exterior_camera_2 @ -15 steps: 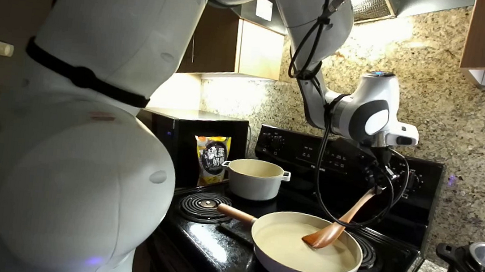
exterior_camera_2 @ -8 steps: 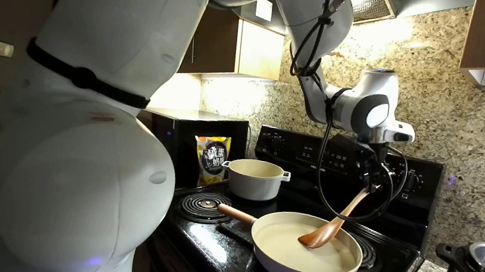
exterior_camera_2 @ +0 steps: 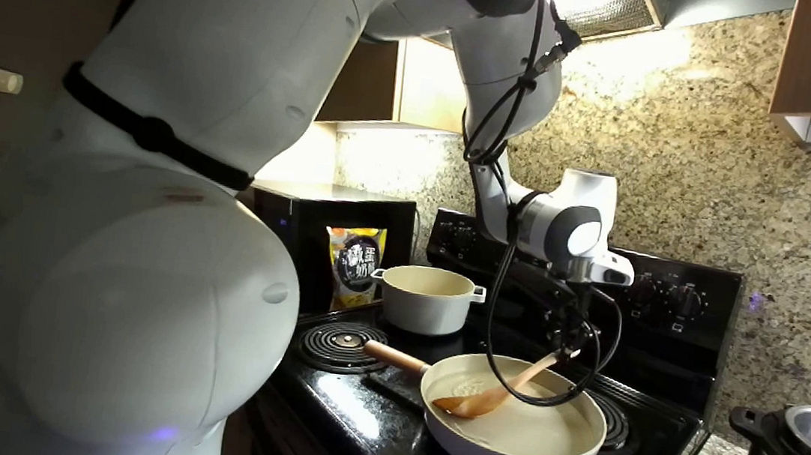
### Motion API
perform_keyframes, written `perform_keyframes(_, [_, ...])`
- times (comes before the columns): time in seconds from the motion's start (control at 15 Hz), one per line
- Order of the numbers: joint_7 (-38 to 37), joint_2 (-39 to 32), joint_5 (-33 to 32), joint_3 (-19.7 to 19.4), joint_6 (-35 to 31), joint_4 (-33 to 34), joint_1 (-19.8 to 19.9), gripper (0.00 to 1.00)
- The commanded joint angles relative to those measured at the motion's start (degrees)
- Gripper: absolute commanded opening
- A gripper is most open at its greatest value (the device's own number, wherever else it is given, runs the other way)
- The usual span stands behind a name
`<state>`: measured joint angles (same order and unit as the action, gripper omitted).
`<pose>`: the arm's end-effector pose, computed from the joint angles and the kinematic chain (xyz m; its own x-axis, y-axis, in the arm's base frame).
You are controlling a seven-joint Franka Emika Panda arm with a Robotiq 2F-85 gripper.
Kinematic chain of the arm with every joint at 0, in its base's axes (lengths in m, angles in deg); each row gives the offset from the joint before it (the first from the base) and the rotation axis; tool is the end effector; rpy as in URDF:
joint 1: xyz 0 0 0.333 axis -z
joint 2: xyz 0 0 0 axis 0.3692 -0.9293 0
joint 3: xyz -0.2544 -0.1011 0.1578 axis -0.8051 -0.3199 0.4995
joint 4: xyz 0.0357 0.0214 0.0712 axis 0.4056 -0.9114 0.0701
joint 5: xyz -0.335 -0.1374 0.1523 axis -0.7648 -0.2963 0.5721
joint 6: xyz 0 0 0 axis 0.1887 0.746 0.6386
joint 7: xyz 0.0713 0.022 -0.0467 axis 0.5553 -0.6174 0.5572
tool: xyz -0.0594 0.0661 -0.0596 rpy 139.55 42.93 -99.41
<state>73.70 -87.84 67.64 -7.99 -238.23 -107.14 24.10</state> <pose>0.6363 -0.0682 0.2487 0.8733 -0.4487 0.1898 -0.4274 -0.8926 -0.1435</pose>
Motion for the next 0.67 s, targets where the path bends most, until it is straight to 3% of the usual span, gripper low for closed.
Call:
perform_keyframes(0.0, [0.3, 0.6, -0.6, 0.2, -2.4, -3.2, -0.3, 0.06])
perform_keyframes(0.6, [0.2, 7.8, 2.5, -0.4, -13.3, -14.0, 3.4, 0.06])
